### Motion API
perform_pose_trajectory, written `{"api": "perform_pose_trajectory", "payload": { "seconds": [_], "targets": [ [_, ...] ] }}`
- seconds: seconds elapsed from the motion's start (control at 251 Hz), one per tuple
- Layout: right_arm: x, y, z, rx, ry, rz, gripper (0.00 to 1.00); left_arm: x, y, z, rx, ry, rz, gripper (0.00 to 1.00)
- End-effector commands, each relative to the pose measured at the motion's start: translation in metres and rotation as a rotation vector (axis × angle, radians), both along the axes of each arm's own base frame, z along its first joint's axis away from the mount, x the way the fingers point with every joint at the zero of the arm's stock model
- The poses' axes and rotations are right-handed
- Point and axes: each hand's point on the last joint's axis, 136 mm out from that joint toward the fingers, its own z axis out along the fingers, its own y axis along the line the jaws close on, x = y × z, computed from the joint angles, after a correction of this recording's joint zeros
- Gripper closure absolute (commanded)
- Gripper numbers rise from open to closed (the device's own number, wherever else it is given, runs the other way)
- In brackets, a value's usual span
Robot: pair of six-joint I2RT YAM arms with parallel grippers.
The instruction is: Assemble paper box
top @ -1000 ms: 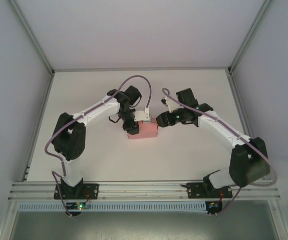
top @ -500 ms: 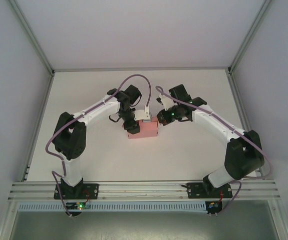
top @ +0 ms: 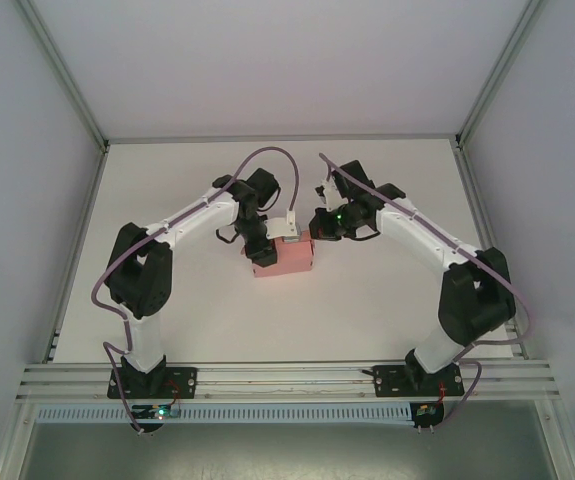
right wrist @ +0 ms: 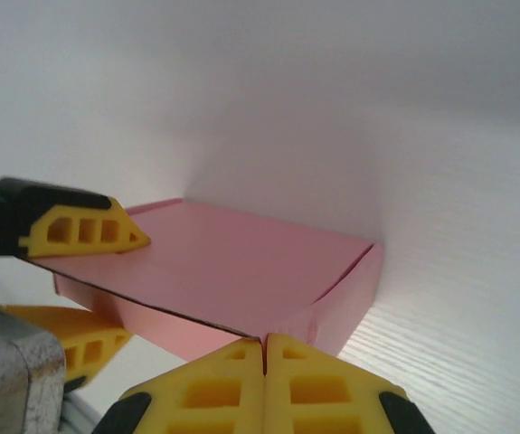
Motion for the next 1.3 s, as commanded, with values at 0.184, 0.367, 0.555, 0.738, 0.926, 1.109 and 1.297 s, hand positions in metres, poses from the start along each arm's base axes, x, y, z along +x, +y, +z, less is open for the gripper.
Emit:
{"api": "perform_pose_trajectory", "payload": {
  "seconds": [0.184,0.367,0.555,0.738,0.926,1.109,1.297],
  "targets": [
    [-0.009,0.034,0.01,0.212,0.223,-0.059,1.0,0.013,-0.004,-0.022,0.022,0.007,0.018,0.6],
    [-0.012,0.024,-0.007,0.049,0.062,0.035,1.0,0.014,-0.007,-0.021,0.009,0.004,0.014,0.6],
    [-0.015,0.008,-0.03,-0.031,-0.122,0.096,1.0,0.015,-0.006,-0.025,0.02,0.015,0.028,0.6],
    [-0.019,0.023,-0.044,0.079,-0.144,0.048,1.0,0.017,-0.009,-0.026,0.014,0.027,0.049,0.6],
    [-0.023,0.023,-0.055,0.038,-0.109,0.053,1.0,0.022,-0.008,-0.027,0.03,0.027,0.065,0.6],
    [-0.033,0.01,-0.07,-0.071,-0.218,0.139,1.0,0.022,-0.005,-0.029,0.032,0.022,0.069,0.6],
    [-0.045,0.001,-0.084,-0.145,-0.397,0.192,1.0,0.024,-0.006,-0.025,0.022,0.013,0.075,0.6]
  ]
}}
